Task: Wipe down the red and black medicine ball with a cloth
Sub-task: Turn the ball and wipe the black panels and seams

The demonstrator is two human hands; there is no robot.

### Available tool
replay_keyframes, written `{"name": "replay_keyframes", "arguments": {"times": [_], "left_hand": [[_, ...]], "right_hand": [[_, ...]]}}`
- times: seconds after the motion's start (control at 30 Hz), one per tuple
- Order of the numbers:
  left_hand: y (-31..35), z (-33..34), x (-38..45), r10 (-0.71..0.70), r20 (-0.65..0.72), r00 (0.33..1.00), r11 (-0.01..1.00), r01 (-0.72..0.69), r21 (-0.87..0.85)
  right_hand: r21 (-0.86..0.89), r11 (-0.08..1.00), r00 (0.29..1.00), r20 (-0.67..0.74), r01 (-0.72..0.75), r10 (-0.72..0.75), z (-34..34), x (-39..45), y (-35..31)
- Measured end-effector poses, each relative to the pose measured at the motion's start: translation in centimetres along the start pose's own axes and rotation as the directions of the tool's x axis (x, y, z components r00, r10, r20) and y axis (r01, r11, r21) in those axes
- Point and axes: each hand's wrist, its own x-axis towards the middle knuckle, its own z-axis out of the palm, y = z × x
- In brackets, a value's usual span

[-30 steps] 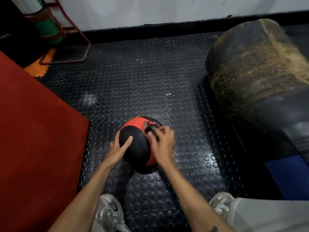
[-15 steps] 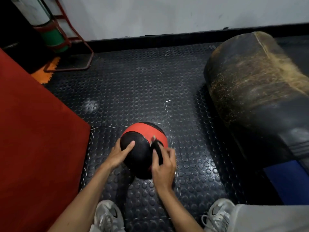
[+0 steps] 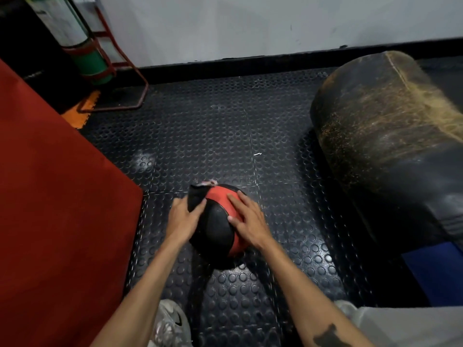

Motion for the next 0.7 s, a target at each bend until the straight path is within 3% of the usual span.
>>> {"name": "replay_keyframes", "arguments": {"times": [0.2, 0.3, 0.4, 0.47, 0.53, 0.6, 0.7], "left_hand": [[2.1, -2.3, 1.0, 0.197, -0.273, 0.942, 0.918, -0.079, 0.388], [1.9, -1.8, 1.5, 0.18, -0.31, 0.934, 0.921, -0.05, 0.386], [1.4, -0.6, 2.0, 0.075, -0.27, 0.96, 0.952, 0.012, 0.306], [0.8, 0.4, 2.0, 0.003, -0.194, 0.981, 0.953, 0.056, 0.297], [0.3, 1.9, 2.0, -0.051, -0.091, 0.995, 0.955, 0.076, 0.286], [0.5, 3.1, 2.3, -0.093, -0.042, 0.995, 0.968, 0.1, 0.229], [1.5, 3.4, 3.8, -0.125, -0.047, 0.991, 0.991, 0.127, 0.04]], "right_hand": [[-0.398, 0.913, 0.995, 0.001, 0.092, -0.1, 0.0, 0.5, 0.5], [-0.423, 0.906, 0.994, -0.088, 0.015, -0.057, 0.7, 0.2, -0.1], [-0.46, 0.866, 0.963, -0.257, -0.195, 0.081, 0.7, 0.0, -0.3], [-0.474, 0.858, 0.939, -0.342, -0.2, 0.03, 0.2, 0.6, -0.2], [-0.518, 0.854, 0.976, -0.159, 0.048, -0.151, 0.0, 1.8, -0.3], [-0.512, 0.826, 0.97, 0.069, 0.234, -0.232, 0.3, 3.1, -0.8], [-0.489, 0.864, 0.989, -0.018, 0.122, -0.15, 0.1, 4.8, -0.1]]}}
